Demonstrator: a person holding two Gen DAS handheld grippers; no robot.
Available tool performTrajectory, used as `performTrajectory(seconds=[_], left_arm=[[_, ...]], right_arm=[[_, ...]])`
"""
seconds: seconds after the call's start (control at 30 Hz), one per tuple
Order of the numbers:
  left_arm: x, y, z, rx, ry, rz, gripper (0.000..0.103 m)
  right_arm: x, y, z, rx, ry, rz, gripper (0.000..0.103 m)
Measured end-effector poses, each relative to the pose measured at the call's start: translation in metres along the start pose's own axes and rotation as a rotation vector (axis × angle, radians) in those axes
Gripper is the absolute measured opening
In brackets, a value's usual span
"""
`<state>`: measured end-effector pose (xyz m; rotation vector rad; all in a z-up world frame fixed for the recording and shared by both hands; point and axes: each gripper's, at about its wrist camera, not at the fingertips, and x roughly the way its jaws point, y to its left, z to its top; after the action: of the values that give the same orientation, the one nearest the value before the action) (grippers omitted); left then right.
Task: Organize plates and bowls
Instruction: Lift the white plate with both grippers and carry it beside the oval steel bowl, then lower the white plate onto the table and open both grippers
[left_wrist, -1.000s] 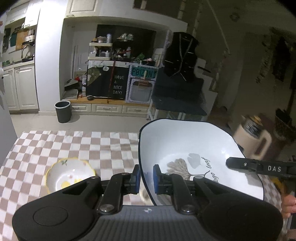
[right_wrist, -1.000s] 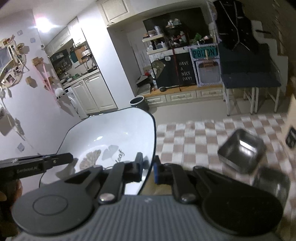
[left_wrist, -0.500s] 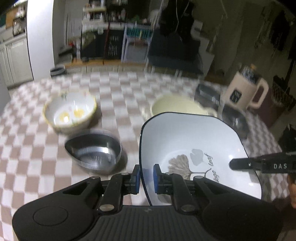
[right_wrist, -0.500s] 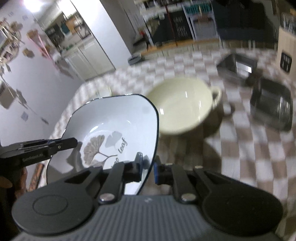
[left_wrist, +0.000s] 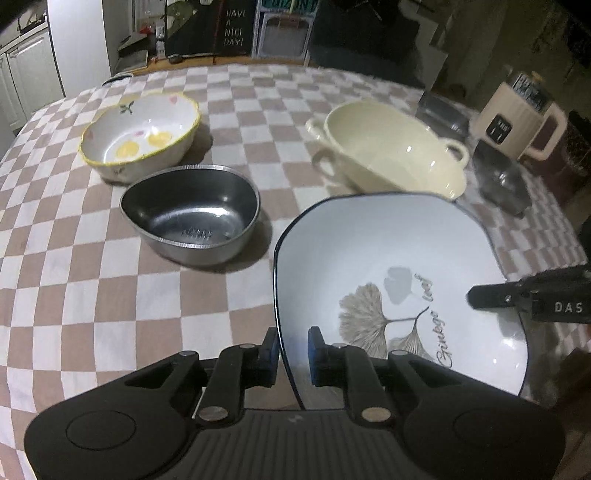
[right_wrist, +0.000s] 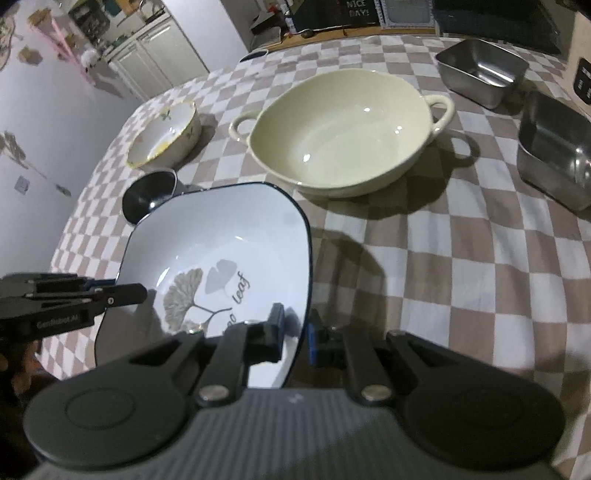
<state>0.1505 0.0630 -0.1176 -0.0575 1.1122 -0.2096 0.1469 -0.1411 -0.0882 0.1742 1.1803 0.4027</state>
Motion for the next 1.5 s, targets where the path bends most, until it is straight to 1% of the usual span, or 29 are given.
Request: performTrajectory(seconds=[0.03,0.07,0.13,0.23,0.33,0.43,0.53,0.7,0.87,1.3,1.5], left_arm=[[0.003,0.0,-0.001,0.004,0.013,0.005,0.016],[0.007,0.001,-0.002,0.009,0.026,0.008,0.016],[0.012,-0.001,-0.003,0.019,0.041,0.019,0.017],[0.019,-0.002,-0.002,0.036,0.042,0.041,0.017],[0.022,0.002,0.002,0.015,0.036,0.034,0.017],[0.023,0.004,0.004,0.002,0.035,0.026,0.017],[0.024,0.005,0.005,-0.002,0.033,0.025,0.017],[0.025,0.009,0.007,-0.039,0.028,0.023,0.017],[0.025,0.008,0.01,-0.03,0.021,0.035,0.017],[0.023,0.008,0.009,-0.027,0.016,0.02,0.017],[0.022,0.008,0.01,-0.027,0.013,0.008,0.017]], right_arm=[[0.004,0.001,-0.002,-0.007,0.007,-0.005,0.015],[-0.003,-0.003,-0.012,-0.012,0.011,-0.006,0.014],[0.003,-0.001,-0.011,-0.024,0.02,-0.023,0.013],[0.005,0.0,-0.009,-0.032,0.017,-0.037,0.013],[0.009,0.004,-0.007,-0.038,0.02,-0.057,0.014],[0.009,0.0,-0.007,-0.025,0.027,-0.058,0.014],[0.01,0.0,-0.006,-0.022,0.024,-0.065,0.014],[0.012,0.002,-0.001,-0.015,0.012,-0.076,0.014],[0.015,0.004,0.002,-0.013,0.013,-0.086,0.014],[0.024,0.006,0.002,0.009,0.052,-0.105,0.017],[0.029,0.002,0.005,0.047,0.057,-0.104,0.018]])
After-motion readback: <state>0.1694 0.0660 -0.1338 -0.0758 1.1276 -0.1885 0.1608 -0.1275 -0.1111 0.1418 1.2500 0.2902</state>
